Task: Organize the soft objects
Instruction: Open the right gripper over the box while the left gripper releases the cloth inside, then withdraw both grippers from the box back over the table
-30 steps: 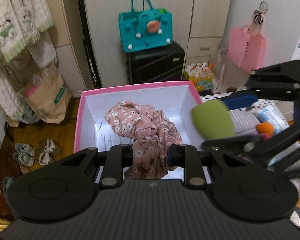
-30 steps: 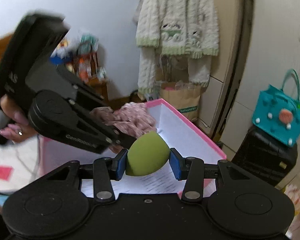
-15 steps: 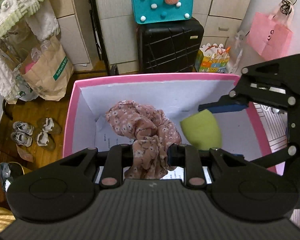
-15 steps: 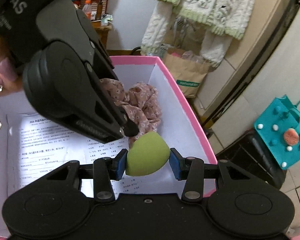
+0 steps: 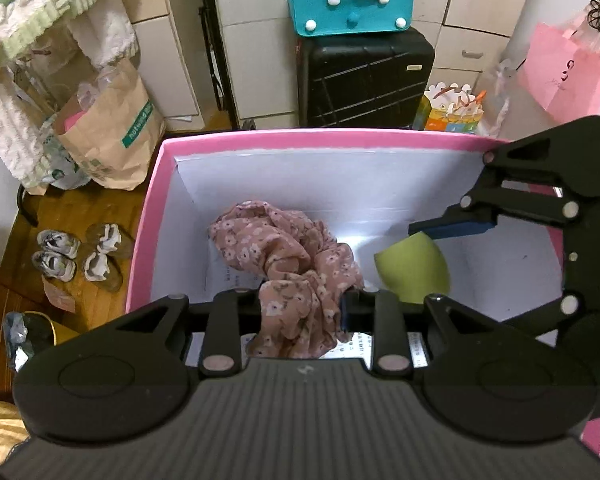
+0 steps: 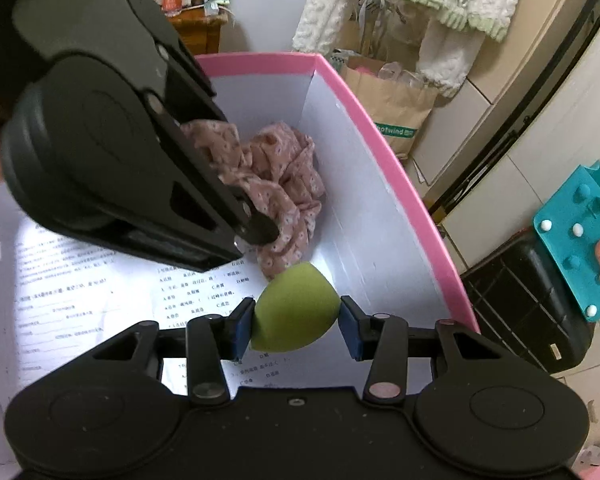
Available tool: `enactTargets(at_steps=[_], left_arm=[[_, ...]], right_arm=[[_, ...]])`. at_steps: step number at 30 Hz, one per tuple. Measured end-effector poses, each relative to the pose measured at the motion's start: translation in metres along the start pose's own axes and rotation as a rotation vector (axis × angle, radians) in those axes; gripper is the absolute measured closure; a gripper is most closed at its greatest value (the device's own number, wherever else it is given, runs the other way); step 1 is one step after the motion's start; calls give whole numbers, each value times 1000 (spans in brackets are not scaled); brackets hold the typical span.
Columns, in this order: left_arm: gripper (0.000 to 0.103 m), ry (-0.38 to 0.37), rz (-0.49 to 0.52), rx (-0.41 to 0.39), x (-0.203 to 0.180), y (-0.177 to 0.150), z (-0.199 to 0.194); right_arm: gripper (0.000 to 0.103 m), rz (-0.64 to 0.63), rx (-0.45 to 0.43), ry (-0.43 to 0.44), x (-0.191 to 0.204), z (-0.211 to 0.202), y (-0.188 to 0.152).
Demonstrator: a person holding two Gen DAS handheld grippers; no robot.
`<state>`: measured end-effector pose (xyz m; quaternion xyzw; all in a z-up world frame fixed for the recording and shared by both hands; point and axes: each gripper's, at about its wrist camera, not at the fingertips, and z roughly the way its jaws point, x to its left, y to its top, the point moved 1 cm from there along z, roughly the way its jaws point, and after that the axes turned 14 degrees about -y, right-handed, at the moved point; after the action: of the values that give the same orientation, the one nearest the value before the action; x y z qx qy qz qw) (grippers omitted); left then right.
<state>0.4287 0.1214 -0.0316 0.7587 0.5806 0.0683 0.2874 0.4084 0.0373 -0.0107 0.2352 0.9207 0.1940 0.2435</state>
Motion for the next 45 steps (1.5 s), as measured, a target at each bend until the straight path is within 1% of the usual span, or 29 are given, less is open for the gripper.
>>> enactTargets(at_steps=[3,4,5,7,8,9,11,13,14,15,18,20,25,28,30,33,37,41,45], left_arm=[[71,-14,-12,-5,2,0,-1],[67,-15,-10,-5,1,-1,-1],[59,-18,-9,-4,1,-1,-1],[50,-21,4,-4,-3,-2,-2],[48,-14,13,-9,-6,-2,-5],[47,-6,22,-16,-8,-3,-7],[47,6,32,-34,-12,-4,-15],[46,4,29,-61,-14,-7,-27],[38,8,29,-77,-15,-9,-34],[35,25,33,-98,-17,-11,-41],[34,91,78,-167,-24,-19,-65],[34,111,86,-193,-28,-24,-78],[34,63,73,-233,-35,-41,-113],[34,44,79,-243,-46,-54,-132],[34,14,79,-243,-52,-62,-146],[33,-44,86,-229,-65,-77,-164],[31,-78,106,-235,-85,-94,-185],[29,-95,166,-243,-113,-112,-201],[26,-152,232,-236,-142,-128,-211]], right_arm=[[53,6,5,-1,1,3,0],[52,11,5,-1,1,4,0],[50,23,0,8,0,5,2],[49,35,1,11,0,5,2],[47,29,0,3,1,4,2],[45,25,-4,-5,2,3,0],[33,28,-17,-24,3,-3,-2],[27,54,-39,-53,1,-14,-6],[27,76,-57,-63,-1,-22,-8],[27,103,-73,-63,-5,-31,-12],[27,216,-108,-36,-17,-61,-22],[27,294,-129,-15,-25,-80,-30],[26,444,-158,20,-35,-128,-57],[26,506,-162,35,-32,-151,-72],[26,538,-164,41,-31,-169,-82],[26,557,-180,23,-21,-191,-98],[26,586,-183,-1,-14,-219,-126],[26,618,-171,-10,-9,-238,-152],[26,632,-159,-29,0,-253,-175]])
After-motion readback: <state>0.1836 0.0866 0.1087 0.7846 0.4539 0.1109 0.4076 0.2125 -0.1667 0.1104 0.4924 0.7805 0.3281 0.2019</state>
